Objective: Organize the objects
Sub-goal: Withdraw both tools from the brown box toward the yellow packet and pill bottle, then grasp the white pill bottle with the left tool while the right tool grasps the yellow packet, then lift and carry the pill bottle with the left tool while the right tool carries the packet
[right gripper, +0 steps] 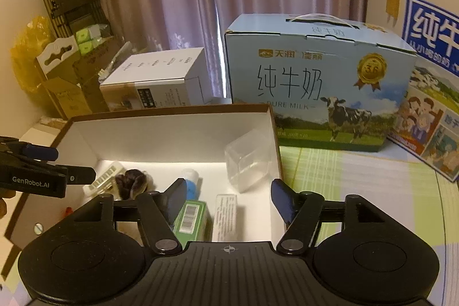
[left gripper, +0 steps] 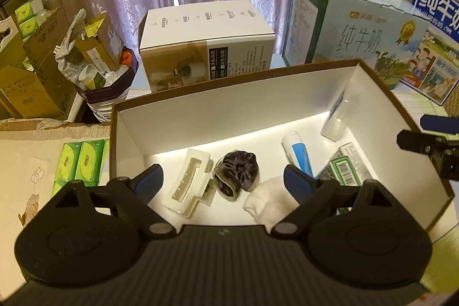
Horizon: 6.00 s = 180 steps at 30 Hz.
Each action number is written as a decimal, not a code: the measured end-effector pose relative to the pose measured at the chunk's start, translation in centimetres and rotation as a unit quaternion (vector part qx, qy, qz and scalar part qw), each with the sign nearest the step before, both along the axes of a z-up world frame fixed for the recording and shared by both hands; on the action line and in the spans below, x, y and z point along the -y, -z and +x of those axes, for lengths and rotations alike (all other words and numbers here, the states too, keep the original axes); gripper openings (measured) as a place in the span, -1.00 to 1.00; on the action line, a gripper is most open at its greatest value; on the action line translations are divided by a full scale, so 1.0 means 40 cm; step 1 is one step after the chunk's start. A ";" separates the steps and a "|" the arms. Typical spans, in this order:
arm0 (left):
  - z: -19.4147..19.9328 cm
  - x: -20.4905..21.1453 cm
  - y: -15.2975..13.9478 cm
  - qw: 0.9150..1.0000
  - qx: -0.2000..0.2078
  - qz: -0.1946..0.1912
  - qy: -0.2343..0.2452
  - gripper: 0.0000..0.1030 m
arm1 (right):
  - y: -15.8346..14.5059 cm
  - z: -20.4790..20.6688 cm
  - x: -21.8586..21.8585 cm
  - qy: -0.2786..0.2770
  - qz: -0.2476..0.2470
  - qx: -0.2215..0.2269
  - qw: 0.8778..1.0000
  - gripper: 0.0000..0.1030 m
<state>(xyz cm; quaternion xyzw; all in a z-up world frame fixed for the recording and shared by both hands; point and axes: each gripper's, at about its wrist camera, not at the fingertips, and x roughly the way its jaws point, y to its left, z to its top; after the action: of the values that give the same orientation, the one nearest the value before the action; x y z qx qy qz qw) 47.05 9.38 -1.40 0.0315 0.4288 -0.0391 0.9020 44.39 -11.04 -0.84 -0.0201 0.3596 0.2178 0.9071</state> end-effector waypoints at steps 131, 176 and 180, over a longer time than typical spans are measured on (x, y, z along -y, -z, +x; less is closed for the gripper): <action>-0.504 -0.076 0.260 0.994 -0.093 0.003 -0.063 -0.53 | 0.234 -0.512 -0.159 -0.198 -0.116 0.010 0.973 0.30; -0.535 -0.018 0.241 0.995 -0.095 -0.004 -0.037 -0.56 | 0.193 -0.450 -0.018 -0.087 0.050 -0.146 0.984 -0.43; -0.541 -0.012 0.219 0.996 -0.088 -0.007 -0.033 -0.56 | 0.179 -0.448 -0.008 -0.077 0.071 -0.153 0.983 -0.43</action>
<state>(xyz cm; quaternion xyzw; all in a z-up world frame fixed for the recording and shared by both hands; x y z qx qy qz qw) 25.41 9.88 -10.17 0.0072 0.5072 -0.0150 0.8617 26.47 -10.71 -8.00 0.0502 0.4748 0.3126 0.8212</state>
